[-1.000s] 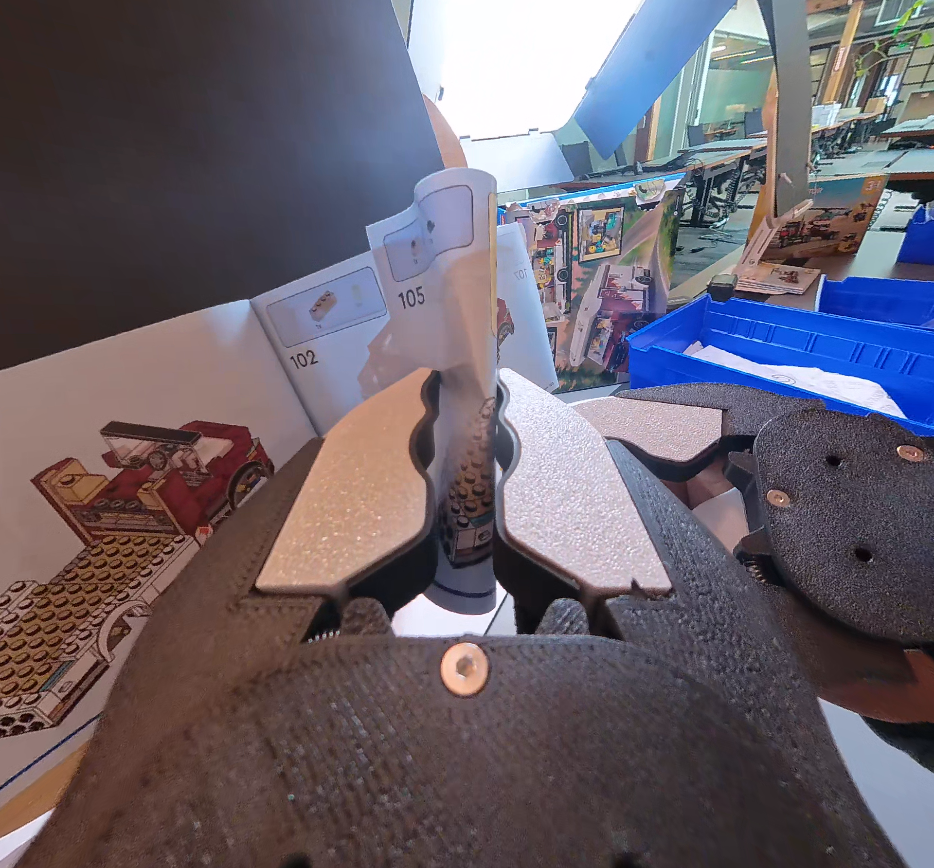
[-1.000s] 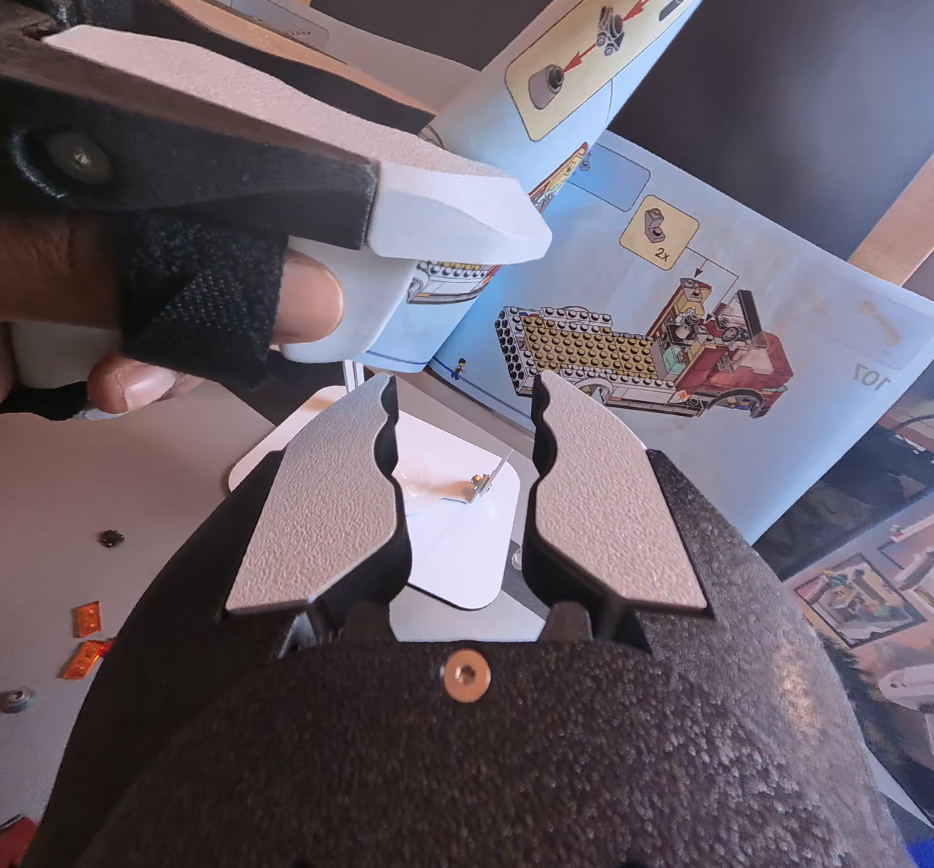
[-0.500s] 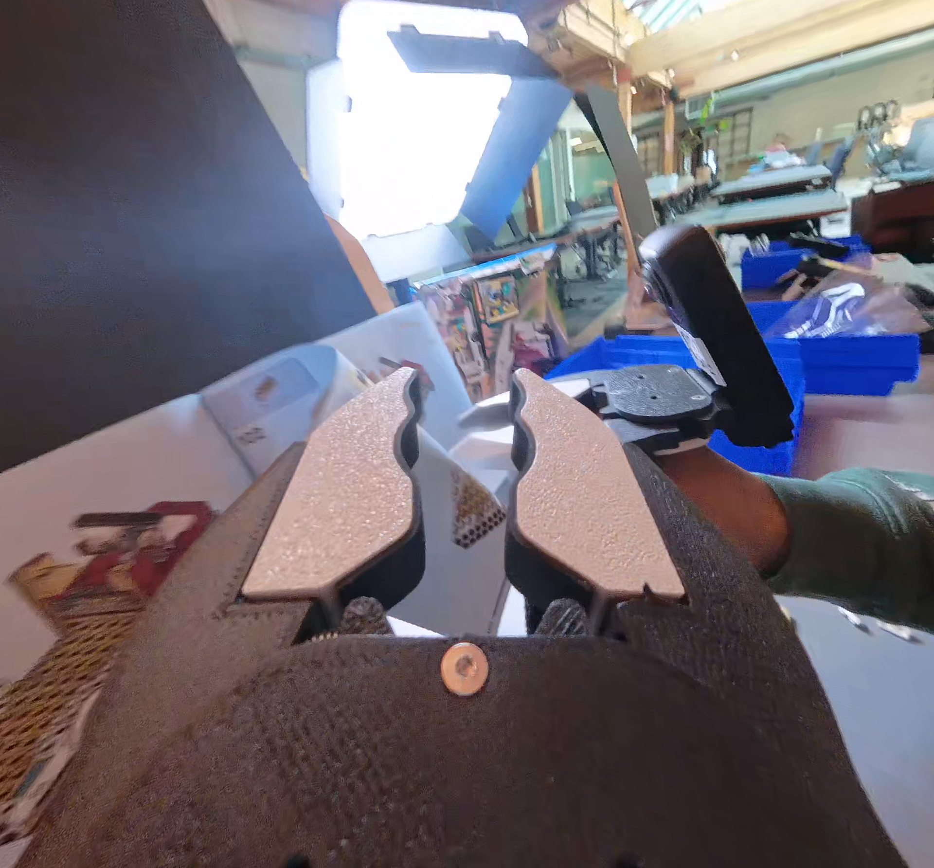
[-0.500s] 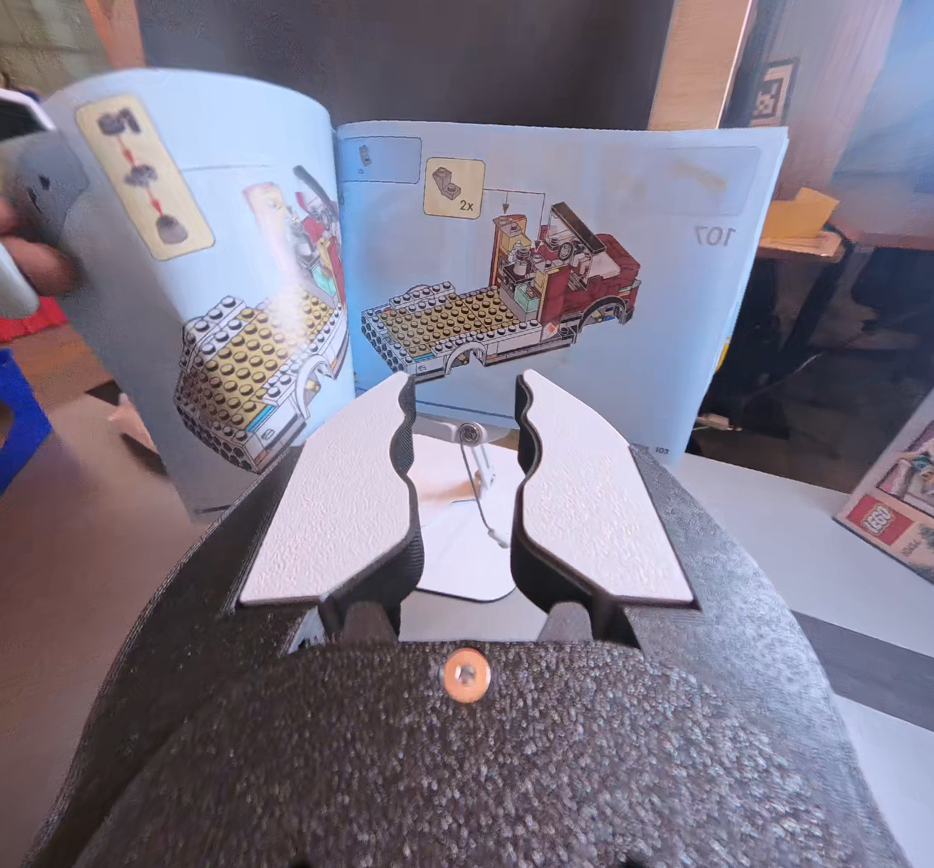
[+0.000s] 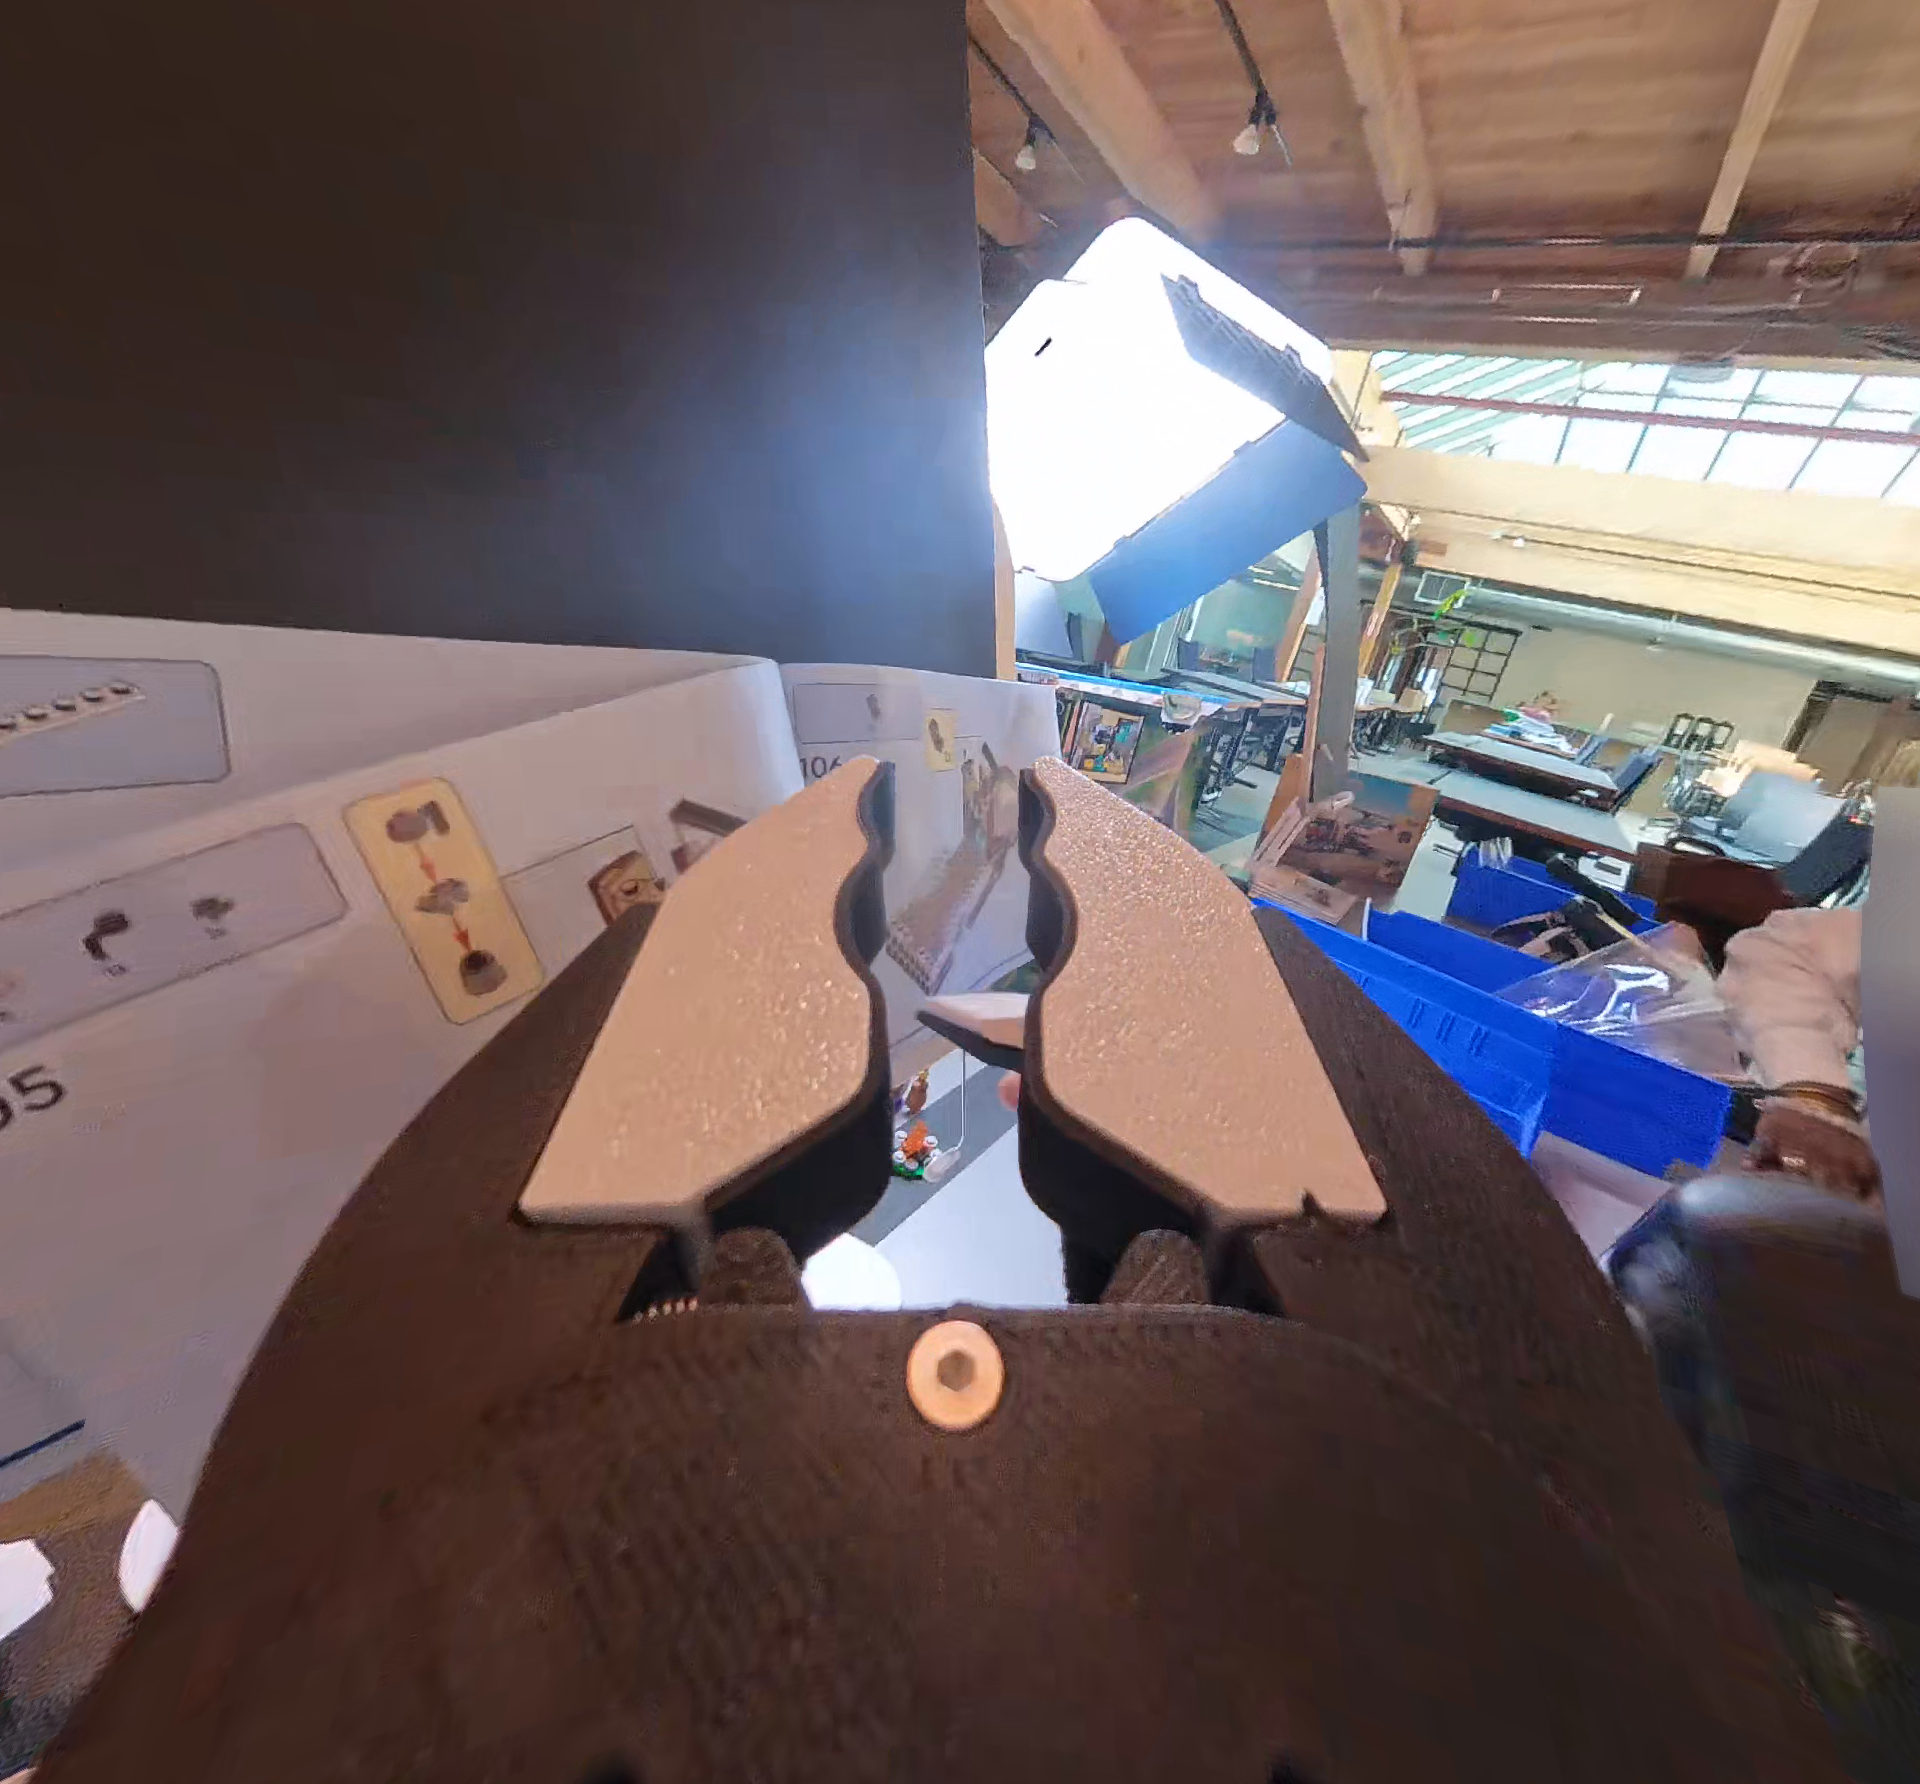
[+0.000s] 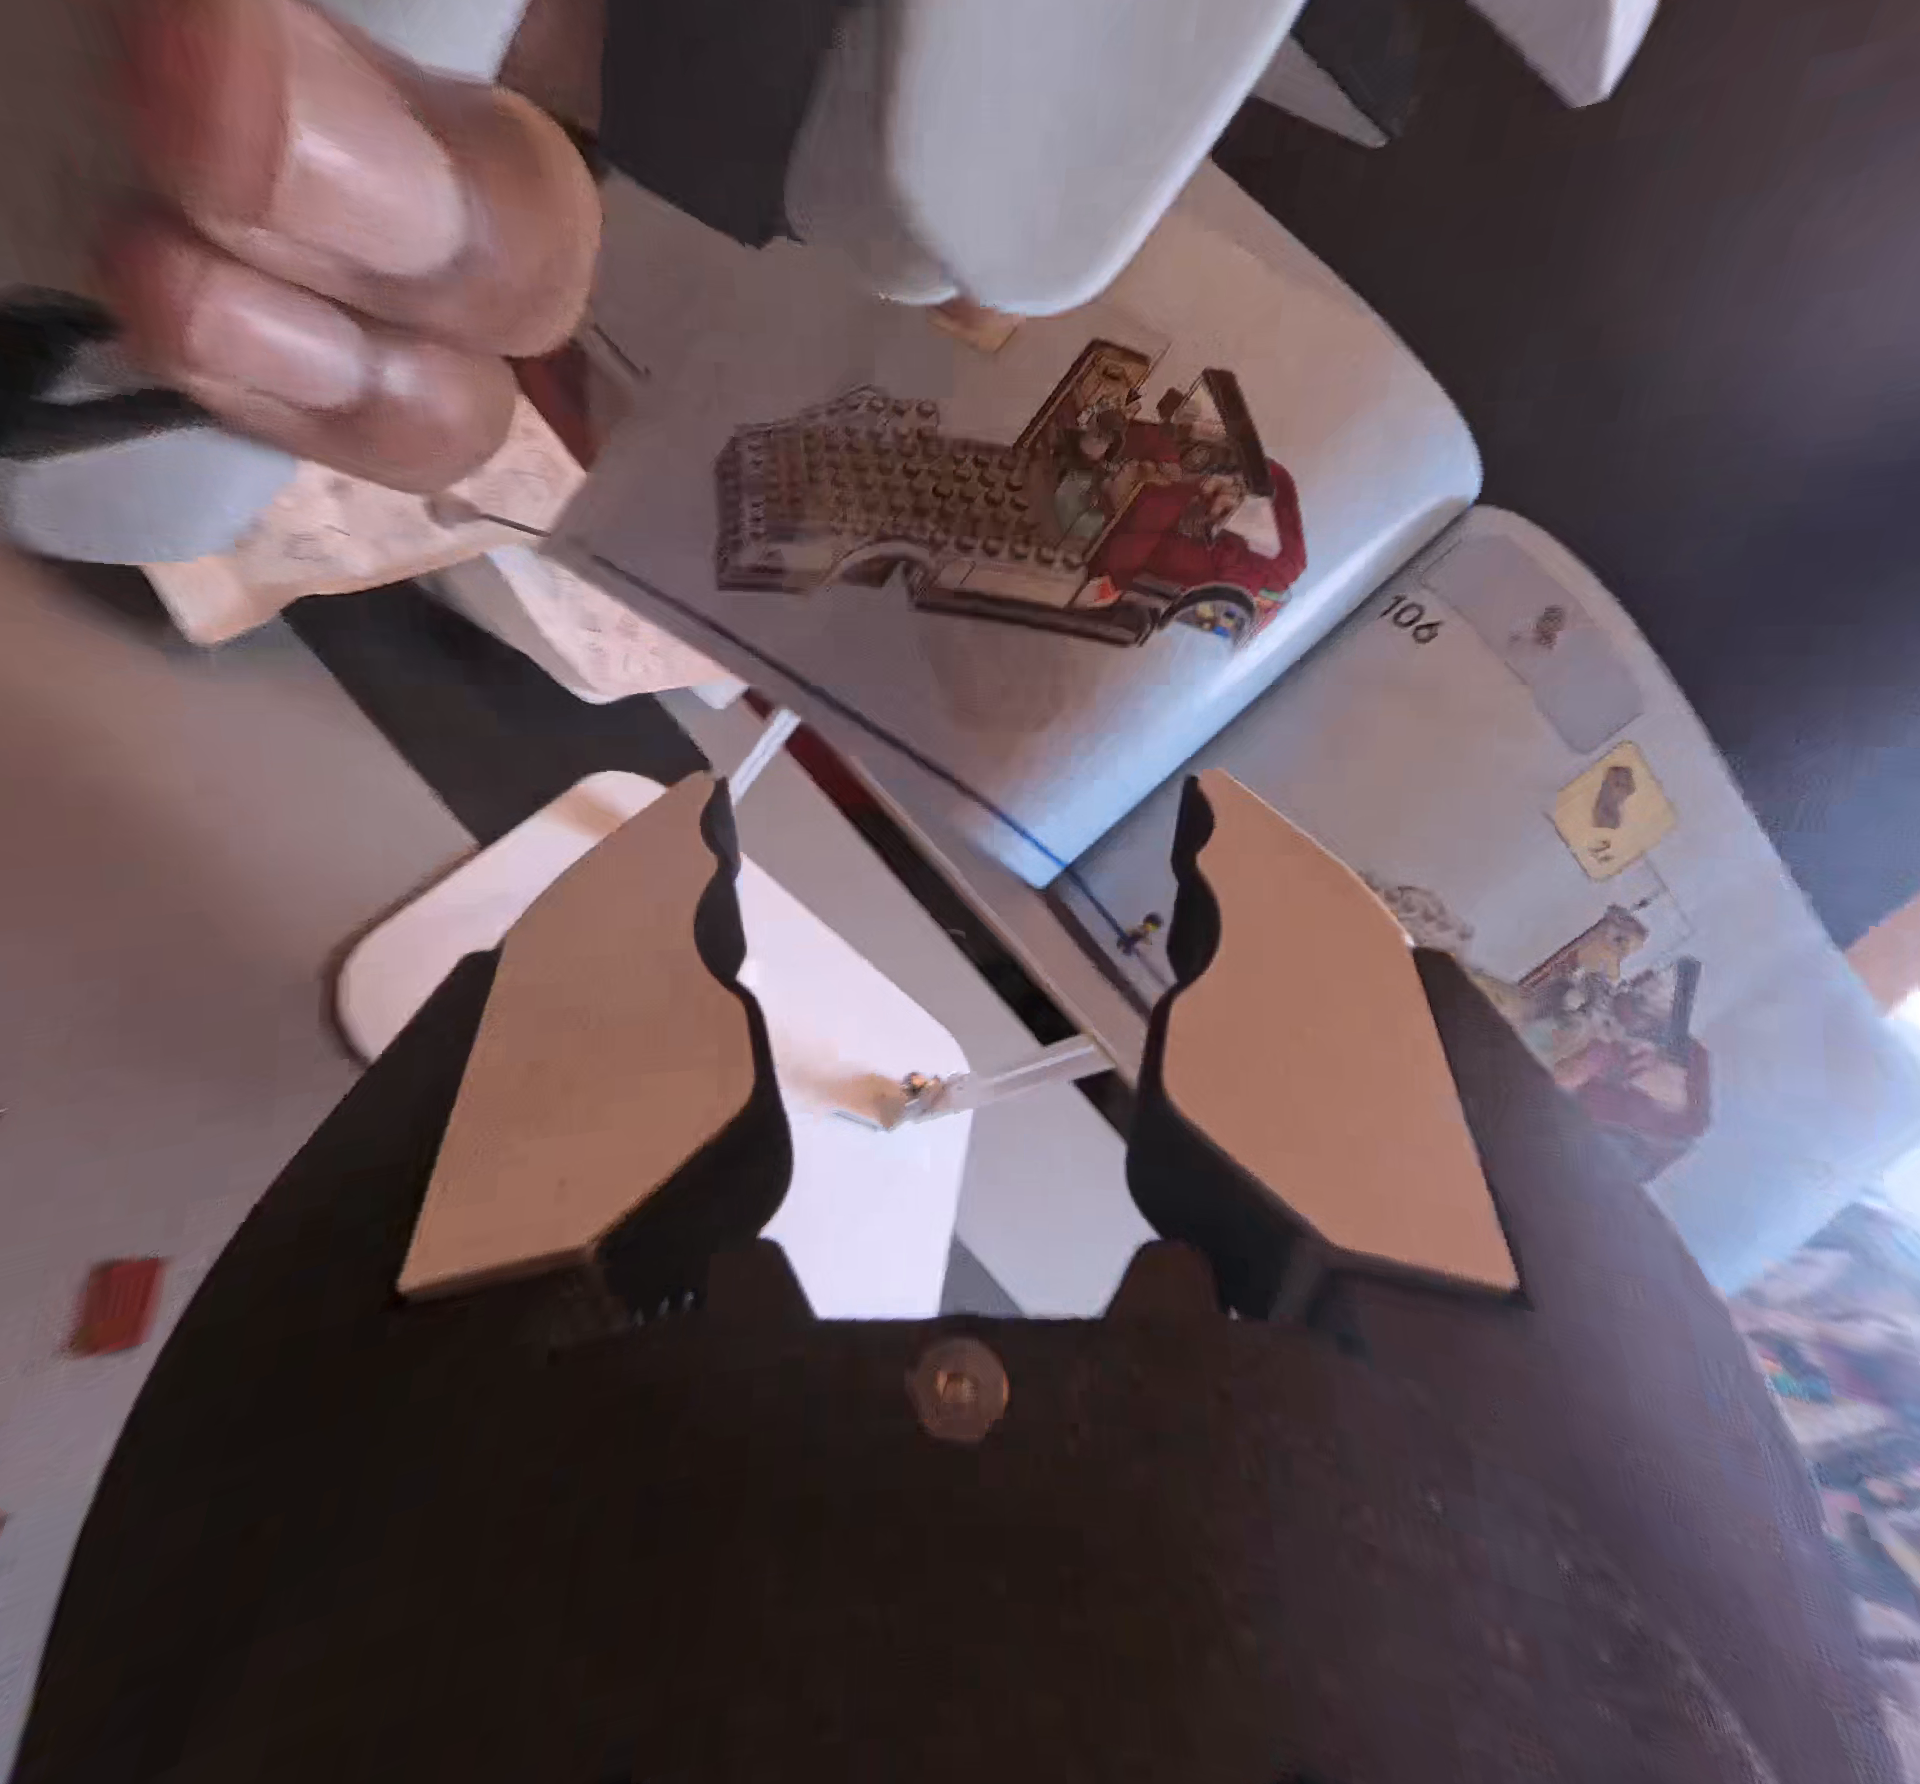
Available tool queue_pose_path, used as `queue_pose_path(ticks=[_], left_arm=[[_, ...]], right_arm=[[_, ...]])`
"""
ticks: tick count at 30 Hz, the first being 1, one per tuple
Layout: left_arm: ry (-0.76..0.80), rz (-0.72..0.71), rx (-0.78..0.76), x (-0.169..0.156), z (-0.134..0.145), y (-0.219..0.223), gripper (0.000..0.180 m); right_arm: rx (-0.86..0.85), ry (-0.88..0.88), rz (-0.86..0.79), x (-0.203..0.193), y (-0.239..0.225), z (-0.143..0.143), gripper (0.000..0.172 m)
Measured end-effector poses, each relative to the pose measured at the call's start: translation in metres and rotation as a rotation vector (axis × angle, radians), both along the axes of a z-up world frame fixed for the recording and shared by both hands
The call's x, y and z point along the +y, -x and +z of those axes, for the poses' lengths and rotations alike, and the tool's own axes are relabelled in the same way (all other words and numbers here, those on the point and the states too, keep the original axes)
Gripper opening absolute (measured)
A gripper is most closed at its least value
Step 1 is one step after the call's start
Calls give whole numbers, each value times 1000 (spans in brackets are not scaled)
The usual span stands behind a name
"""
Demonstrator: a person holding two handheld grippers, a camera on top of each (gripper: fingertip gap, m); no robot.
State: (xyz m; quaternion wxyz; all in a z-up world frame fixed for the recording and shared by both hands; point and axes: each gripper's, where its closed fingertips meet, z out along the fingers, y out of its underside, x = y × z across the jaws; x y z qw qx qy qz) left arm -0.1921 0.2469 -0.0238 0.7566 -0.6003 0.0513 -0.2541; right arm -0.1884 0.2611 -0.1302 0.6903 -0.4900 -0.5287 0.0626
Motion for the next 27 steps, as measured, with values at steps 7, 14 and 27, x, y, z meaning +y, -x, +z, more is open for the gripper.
queue_pose_path(ticks=[7,14,27], left_arm=[[1,186,126,-24,1,50,22],[138,147,138,-2,-43,49,22],[187,211,647,65,-66,-54,3]], right_arm=[[111,-124,-84,27,-11,34,52],[391,146,-80,49,-64,45,48],[618,490,73,80,-130,52,12]])
